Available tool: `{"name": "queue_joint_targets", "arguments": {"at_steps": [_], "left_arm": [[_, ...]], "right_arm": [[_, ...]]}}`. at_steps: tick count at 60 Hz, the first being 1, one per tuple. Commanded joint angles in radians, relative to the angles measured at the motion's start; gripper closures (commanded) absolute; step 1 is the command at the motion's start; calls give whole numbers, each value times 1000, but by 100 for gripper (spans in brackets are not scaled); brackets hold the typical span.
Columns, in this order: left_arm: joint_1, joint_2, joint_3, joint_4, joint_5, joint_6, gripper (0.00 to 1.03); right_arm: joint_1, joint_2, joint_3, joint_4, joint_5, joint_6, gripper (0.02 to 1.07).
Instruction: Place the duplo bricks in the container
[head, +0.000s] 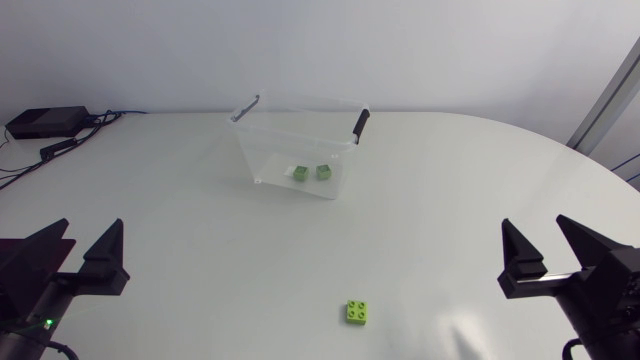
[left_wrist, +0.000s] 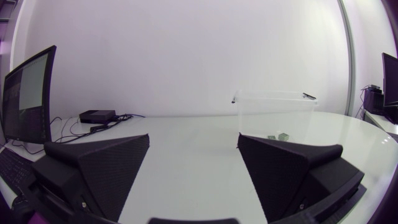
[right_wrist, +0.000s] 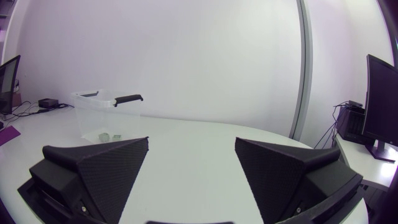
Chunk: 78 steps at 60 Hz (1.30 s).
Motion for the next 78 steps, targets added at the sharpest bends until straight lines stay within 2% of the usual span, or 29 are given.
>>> {"name": "queue_joint_targets", "arguments": {"at_steps": [1,17,27,34,44,49,60,71,78], "left_arm": [[6,-10,-18,9,6,5,4],[8,-10,-18,9,6,5,4],[8,-10,-18,9,6,5,4],[8,-10,-18,9,6,5,4],[8,-10,-18,9,6,5,4],[8,-10,-18,9,6,5,4],[8,-10,-18,9,6,5,4],[8,-10,-18,9,6,5,4],[8,-10,-18,9,6,5,4]], "right_arm": [[-7,-9,-18,-7,3,12,6],[-35,-2,-5,-18,1,-13,6],[-23,33,82,-80,12,-20,6],[-9,168,176,-107,-2,-45,6],[19,419,337,-224,-111,-102,6],[106,484,386,-285,-129,-135,7],[391,660,444,-417,-43,-218,7],[580,875,495,-445,9,-297,7],[658,955,504,-408,7,-316,7]]}}
